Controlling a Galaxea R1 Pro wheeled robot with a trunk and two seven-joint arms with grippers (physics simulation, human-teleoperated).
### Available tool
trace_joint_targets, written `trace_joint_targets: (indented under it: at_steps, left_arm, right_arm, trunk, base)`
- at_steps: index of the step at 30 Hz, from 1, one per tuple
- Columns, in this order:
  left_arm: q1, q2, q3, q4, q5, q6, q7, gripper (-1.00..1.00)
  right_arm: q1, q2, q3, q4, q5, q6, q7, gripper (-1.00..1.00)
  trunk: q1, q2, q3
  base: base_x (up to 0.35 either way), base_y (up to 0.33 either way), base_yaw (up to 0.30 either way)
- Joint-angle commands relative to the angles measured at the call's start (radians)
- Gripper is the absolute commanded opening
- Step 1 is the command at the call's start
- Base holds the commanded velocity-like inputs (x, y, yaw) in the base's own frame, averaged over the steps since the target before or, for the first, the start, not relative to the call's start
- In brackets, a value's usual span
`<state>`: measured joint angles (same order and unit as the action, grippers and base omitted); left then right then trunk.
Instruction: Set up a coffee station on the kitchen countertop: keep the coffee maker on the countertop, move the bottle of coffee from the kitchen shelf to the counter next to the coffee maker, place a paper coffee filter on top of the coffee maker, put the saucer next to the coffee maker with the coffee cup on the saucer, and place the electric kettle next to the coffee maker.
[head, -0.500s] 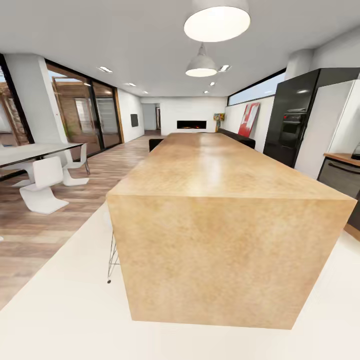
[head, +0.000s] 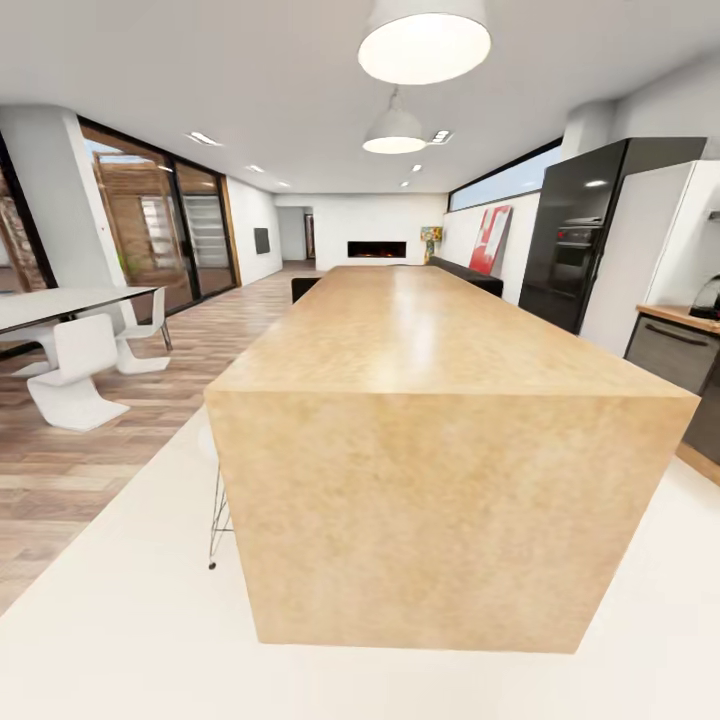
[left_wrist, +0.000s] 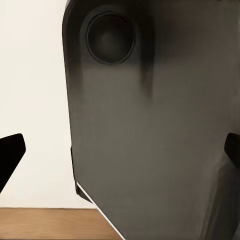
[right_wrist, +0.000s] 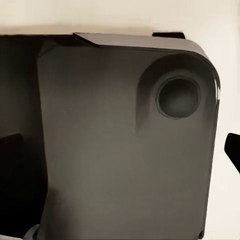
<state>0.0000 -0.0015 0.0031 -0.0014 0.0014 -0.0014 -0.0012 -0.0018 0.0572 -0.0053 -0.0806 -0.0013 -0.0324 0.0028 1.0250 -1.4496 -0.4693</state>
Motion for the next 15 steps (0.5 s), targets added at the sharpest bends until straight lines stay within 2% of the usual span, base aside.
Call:
trace_joint_targets:
  at_steps: [1,8,15]
  left_arm:
    - [0.000,0.000,0.000,0.000,0.000,0.000,0.000,1.00]
    - [0.000,0.000,-0.001,-0.001,0.000,-0.009,0.000,1.00]
    - [0.000,0.000,-0.006,-0.002,-0.003,-0.048,0.000,1.00]
  right_arm:
    - [0.000,0.000,-0.001,0.000,0.000,-0.004,0.000,1.00]
    - [0.000,-0.003,-0.001,-0.001,0.001,-0.006,0.000,1.00]
    - [0.000,-0.009,-0.001,-0.028,0.004,-0.005,-0.004,1.00]
  trunk:
    - [0.000,0.000,-0.001]
    - [0.000,0.000,-0.001]
    - [0.000,0.000,-0.001]
  base:
    - [0.000,0.000,-0.238]
    - [0.000,0.000,-0.258]
    - [0.000,0.000,-0.266]
